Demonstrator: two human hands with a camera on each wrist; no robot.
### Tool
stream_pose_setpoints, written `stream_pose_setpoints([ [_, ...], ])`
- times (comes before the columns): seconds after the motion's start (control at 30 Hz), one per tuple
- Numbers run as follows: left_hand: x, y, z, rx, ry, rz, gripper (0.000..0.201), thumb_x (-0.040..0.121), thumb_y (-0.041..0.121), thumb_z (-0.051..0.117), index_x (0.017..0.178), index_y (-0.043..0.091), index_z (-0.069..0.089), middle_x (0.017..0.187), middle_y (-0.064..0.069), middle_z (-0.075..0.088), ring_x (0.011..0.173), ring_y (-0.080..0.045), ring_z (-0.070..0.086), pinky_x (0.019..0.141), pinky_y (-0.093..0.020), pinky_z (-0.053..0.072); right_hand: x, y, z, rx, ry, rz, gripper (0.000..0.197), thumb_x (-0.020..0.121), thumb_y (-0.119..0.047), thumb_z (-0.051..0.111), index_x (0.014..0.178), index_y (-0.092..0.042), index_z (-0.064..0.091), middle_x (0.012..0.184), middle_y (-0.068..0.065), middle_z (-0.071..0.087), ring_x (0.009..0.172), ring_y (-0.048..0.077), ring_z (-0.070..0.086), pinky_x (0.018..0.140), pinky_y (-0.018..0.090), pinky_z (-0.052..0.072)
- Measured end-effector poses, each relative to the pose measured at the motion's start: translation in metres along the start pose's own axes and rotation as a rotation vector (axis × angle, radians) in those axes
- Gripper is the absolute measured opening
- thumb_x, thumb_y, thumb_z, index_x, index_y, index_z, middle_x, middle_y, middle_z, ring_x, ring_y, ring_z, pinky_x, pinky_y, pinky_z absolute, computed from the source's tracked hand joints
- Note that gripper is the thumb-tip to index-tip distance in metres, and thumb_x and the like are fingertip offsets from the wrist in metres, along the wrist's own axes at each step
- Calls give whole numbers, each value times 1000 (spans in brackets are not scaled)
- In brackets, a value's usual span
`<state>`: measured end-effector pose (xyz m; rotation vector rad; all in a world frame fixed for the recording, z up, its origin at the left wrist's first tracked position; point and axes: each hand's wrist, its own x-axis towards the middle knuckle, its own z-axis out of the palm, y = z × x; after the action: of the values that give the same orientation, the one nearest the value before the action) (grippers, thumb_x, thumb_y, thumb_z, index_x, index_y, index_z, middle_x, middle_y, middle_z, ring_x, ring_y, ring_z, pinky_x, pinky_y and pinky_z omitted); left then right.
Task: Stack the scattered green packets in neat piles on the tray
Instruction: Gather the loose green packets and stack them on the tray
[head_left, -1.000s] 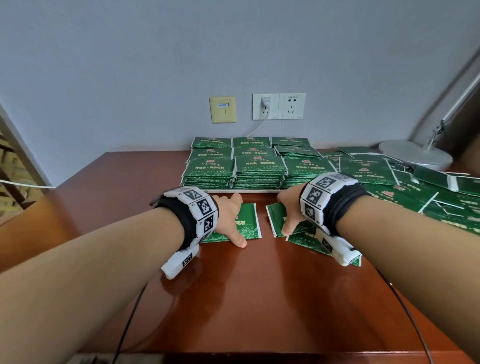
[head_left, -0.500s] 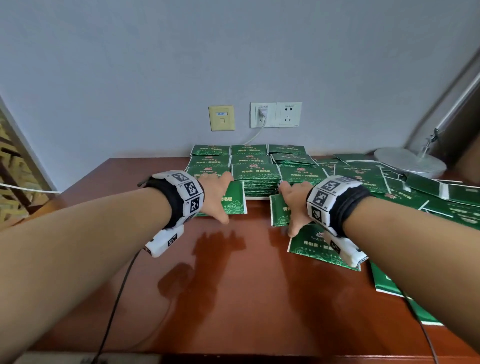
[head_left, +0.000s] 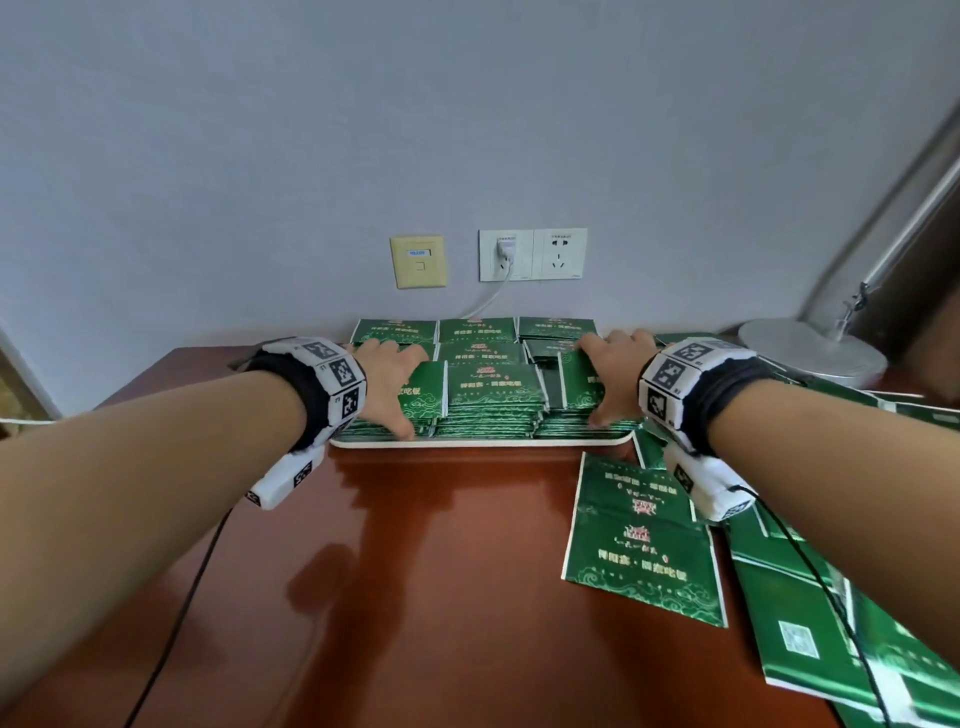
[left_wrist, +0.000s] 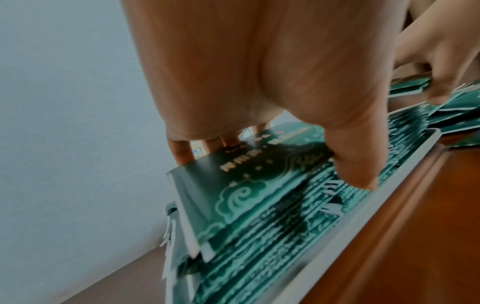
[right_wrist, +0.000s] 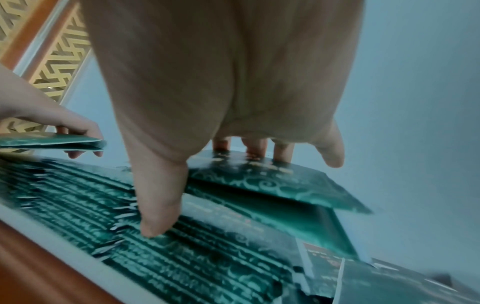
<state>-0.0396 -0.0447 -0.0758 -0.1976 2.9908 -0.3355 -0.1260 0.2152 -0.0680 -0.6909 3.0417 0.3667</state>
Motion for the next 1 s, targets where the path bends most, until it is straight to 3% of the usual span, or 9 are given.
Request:
stream_pose_setpoints([
  [0.33, 21, -18, 11, -32, -60, 36, 105, 63, 56, 80, 146, 29, 22, 138, -10, 36, 127, -28, 35, 99, -42, 36, 35, -6, 5, -1, -103, -66, 104, 57, -60, 80, 141, -28, 27, 128, 10, 49, 113, 33, 52, 92, 47, 47],
  [0.7, 18, -17, 4, -26, -42, 34, 104, 62, 54, 82, 146, 31, 26, 134, -8, 39, 124, -28, 37, 99, -46, 42, 27, 0, 14, 32, -39, -17, 85, 67, -64, 71, 134, -24, 39, 127, 11, 50, 115, 33, 50, 94, 47, 46],
  [0.87, 13, -8, 1, -63, -23, 39, 112, 58, 60, 81, 148, 32, 20, 135, -10, 36, 126, -29, 34, 102, -48, 39, 25, -3, 13, 25, -36, -21, 87, 68, -65, 70, 137, -24, 36, 129, 10, 50, 116, 32, 50, 94, 47, 47],
  [1.0, 0, 7, -6, -86, 53, 95, 107, 62, 60, 77, 148, 30, 21, 138, -10, 34, 129, -28, 30, 105, -44, 35, 13, 1, 10, 22, -22, -9, 90, 67, -65, 70, 139, -24, 35, 131, 10, 49, 118, 33, 49, 96, 48, 45],
])
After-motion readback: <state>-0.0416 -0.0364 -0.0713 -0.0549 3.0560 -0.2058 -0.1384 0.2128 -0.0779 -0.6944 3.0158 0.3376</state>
